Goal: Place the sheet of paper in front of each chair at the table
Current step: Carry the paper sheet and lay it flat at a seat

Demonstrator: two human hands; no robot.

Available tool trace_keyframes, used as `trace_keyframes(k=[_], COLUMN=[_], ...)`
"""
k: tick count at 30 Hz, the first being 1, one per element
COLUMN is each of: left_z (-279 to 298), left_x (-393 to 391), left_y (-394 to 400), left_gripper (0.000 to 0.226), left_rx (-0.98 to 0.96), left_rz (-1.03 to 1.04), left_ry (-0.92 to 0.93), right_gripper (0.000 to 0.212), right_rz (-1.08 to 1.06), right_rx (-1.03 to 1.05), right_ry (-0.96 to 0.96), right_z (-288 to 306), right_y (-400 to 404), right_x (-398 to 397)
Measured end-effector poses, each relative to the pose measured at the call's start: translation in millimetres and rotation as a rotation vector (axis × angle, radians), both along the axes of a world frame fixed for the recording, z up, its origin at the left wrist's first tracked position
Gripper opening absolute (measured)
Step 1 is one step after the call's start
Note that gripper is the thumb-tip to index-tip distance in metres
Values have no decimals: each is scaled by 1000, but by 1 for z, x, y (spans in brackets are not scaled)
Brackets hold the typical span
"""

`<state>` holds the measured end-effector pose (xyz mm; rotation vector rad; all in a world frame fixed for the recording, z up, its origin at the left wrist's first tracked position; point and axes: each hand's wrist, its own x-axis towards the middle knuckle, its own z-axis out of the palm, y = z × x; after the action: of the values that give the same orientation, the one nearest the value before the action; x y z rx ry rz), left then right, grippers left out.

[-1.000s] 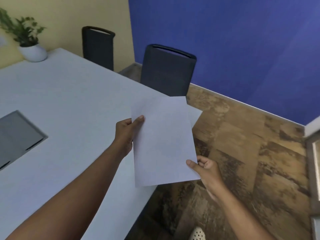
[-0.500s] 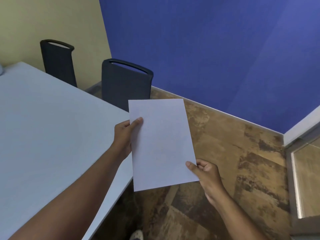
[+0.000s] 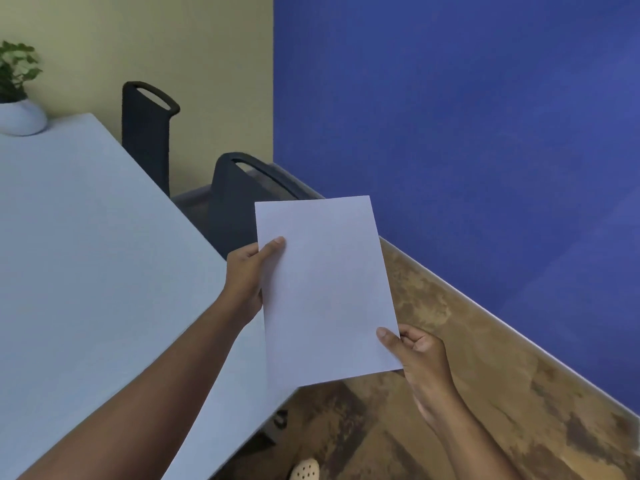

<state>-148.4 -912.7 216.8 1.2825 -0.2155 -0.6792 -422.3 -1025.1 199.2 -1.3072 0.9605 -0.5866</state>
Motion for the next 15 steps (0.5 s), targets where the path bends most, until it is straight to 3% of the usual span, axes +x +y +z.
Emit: trace_keyframes(k=[5, 11, 15], left_z=[17, 26, 26], left_x=[45, 94, 120], left_y=[-81, -163, -213], left_gripper=[33, 33, 50], left_rx=[-14, 6, -6], left_rz=[100, 213, 326], left_ry=[-10, -23, -32], right_gripper=[12, 14, 15], right_rz=[86, 207, 324], right_rx=[-11, 10, 29], right_ry=[-7, -10, -8], right_z=[20, 21, 13], right_y=[-106, -214, -291], right_x=[57, 121, 172])
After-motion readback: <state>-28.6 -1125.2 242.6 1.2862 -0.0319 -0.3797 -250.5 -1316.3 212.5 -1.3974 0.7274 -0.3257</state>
